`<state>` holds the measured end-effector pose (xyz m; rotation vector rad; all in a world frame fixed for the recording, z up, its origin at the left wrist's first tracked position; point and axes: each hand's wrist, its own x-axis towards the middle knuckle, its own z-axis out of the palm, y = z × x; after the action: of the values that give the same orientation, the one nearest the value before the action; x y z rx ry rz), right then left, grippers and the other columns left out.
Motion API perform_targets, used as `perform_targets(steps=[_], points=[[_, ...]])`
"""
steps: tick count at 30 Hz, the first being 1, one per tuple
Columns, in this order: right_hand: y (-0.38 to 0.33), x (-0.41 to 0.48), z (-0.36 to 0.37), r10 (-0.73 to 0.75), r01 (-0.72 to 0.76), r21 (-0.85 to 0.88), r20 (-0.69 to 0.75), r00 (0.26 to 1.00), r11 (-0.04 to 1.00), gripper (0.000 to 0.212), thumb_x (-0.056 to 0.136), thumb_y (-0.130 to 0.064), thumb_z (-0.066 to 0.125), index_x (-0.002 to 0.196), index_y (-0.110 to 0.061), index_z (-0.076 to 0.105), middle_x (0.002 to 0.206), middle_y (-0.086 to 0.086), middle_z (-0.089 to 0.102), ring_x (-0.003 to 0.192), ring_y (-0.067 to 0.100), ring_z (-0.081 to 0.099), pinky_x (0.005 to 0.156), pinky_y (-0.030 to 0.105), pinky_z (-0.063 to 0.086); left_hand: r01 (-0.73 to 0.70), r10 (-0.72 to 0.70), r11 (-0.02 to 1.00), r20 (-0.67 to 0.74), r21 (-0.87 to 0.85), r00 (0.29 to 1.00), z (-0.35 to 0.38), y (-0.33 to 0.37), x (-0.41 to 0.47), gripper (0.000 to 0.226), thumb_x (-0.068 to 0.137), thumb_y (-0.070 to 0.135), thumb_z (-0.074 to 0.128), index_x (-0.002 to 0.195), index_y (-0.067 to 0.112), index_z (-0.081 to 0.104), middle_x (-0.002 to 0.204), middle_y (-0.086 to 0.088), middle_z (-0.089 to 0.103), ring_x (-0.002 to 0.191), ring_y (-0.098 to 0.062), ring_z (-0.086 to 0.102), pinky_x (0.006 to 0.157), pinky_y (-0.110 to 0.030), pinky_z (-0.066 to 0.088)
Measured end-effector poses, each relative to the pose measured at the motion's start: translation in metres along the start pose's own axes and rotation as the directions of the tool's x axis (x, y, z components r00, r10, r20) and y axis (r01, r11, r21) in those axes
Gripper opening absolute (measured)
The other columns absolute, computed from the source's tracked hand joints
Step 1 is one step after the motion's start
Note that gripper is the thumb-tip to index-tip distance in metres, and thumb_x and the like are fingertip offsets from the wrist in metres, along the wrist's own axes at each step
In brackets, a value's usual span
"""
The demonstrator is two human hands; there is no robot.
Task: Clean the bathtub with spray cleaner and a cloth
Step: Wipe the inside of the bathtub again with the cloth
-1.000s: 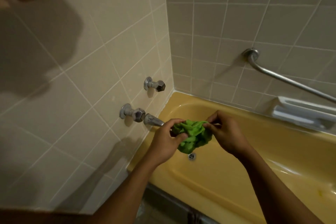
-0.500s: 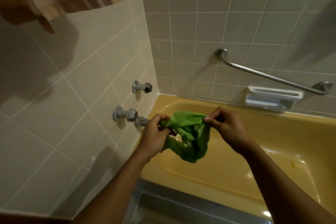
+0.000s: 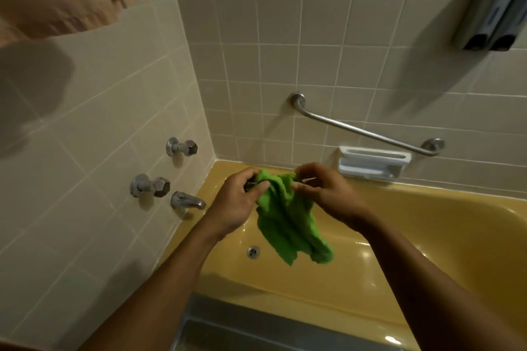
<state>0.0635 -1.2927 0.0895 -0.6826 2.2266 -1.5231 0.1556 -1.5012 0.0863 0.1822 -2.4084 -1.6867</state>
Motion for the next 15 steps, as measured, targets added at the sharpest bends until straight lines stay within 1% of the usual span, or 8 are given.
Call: perform_targets(steps=[2, 3, 6, 8, 10, 11, 13, 15], points=[[0.001, -0.006, -0.013, 0.017, -0.017, -0.008, 0.081, 0.997, 1.000, 0.047, 0.094, -0.039, 0.069, 0.137, -0.027, 0.055, 0.114, 0.000, 0.067, 0.102, 0.013, 0.068, 0.083, 0.028, 0.058, -0.059, 0.058, 0.995, 0.016, 0.084, 0.998, 0.020, 0.013, 0.005, 0.017, 0.103, 0.016, 0.060, 0.112, 0.024, 0.072, 0.100, 0.009, 0.071, 0.097, -0.008, 0.066, 0.080, -0.023, 0.053], [0.002, -0.008, -0.019, 0.005, -0.006, 0.002, 0.112, 0.994, 1.000, 0.047, 0.094, -0.038, 0.069, 0.138, -0.026, 0.057, 0.112, 0.002, 0.069, 0.101, 0.014, 0.069, 0.084, 0.029, 0.059, -0.090, 0.088, 0.988, 0.021, 0.127, 0.996, 0.027, 0.019, 0.008, 0.019, 0.103, 0.015, 0.060, 0.115, 0.025, 0.072, 0.105, 0.009, 0.070, 0.101, -0.007, 0.064, 0.083, -0.023, 0.052], [0.006, -0.013, -0.039, -0.065, 0.075, -0.114, 0.081, 0.995, 0.991, 0.019, 0.095, -0.033, 0.069, 0.109, -0.022, 0.074, 0.096, 0.000, 0.073, 0.089, 0.008, 0.069, 0.076, 0.030, 0.058, -0.197, 0.196, 0.929, 0.034, 0.313, 0.980, 0.037, 0.034, 0.015, 0.019, 0.101, 0.016, 0.063, 0.115, 0.022, 0.073, 0.106, 0.006, 0.067, 0.102, -0.009, 0.062, 0.087, -0.028, 0.052], [0.008, -0.016, -0.054, -0.122, 0.123, -0.313, 0.022, 0.992, 0.942, 0.017, 0.092, -0.038, 0.072, 0.096, -0.021, 0.074, 0.094, -0.003, 0.069, 0.087, 0.008, 0.065, 0.071, 0.031, 0.055, -0.243, 0.251, 0.855, 0.045, 0.458, 0.967, 0.038, 0.042, 0.018, 0.017, 0.099, 0.019, 0.066, 0.114, 0.019, 0.075, 0.102, 0.006, 0.065, 0.096, -0.012, 0.061, 0.082, -0.030, 0.050], [0.006, -0.019, -0.064, -0.199, 0.169, -0.494, -0.008, 0.980, 0.853, 0.016, 0.089, -0.038, 0.076, 0.090, -0.024, 0.070, 0.100, -0.008, 0.061, 0.090, 0.006, 0.059, 0.070, 0.022, 0.049, -0.274, 0.285, 0.763, 0.076, 0.585, 0.956, 0.038, 0.047, 0.017, 0.016, 0.099, 0.020, 0.067, 0.112, 0.016, 0.075, 0.098, 0.007, 0.061, 0.091, -0.013, 0.057, 0.077, -0.032, 0.045], [0.004, -0.020, -0.068, -0.237, 0.199, -0.533, -0.002, 0.971, 0.822, 0.015, 0.087, -0.037, 0.078, 0.088, -0.027, 0.066, 0.102, -0.010, 0.057, 0.092, 0.004, 0.056, 0.072, 0.019, 0.046, -0.284, 0.295, 0.728, 0.089, 0.625, 0.951, 0.038, 0.048, 0.016, 0.015, 0.098, 0.019, 0.067, 0.110, 0.016, 0.075, 0.097, 0.008, 0.058, 0.089, -0.013, 0.056, 0.077, -0.033, 0.045], [0.001, -0.022, -0.073, -0.302, 0.268, -0.536, 0.025, 0.953, 0.801, 0.018, 0.085, -0.030, 0.081, 0.082, -0.027, 0.063, 0.108, -0.010, 0.057, 0.096, 0.004, 0.056, 0.081, 0.022, 0.051, -0.289, 0.305, 0.697, 0.094, 0.656, 0.948, 0.037, 0.049, 0.015, 0.010, 0.096, 0.017, 0.068, 0.104, 0.017, 0.075, 0.096, 0.008, 0.056, 0.088, -0.013, 0.055, 0.077, -0.035, 0.048], [-0.002, -0.023, -0.076, -0.315, 0.305, -0.366, 0.032, 0.948, 0.879, 0.019, 0.084, -0.019, 0.081, 0.080, -0.019, 0.063, 0.106, -0.006, 0.065, 0.097, 0.008, 0.064, 0.090, 0.029, 0.057, -0.292, 0.320, 0.709, 0.076, 0.642, 0.944, 0.032, 0.052, 0.015, 0.008, 0.094, 0.018, 0.072, 0.101, 0.018, 0.075, 0.098, 0.009, 0.055, 0.090, -0.010, 0.055, 0.077, -0.028, 0.046]])
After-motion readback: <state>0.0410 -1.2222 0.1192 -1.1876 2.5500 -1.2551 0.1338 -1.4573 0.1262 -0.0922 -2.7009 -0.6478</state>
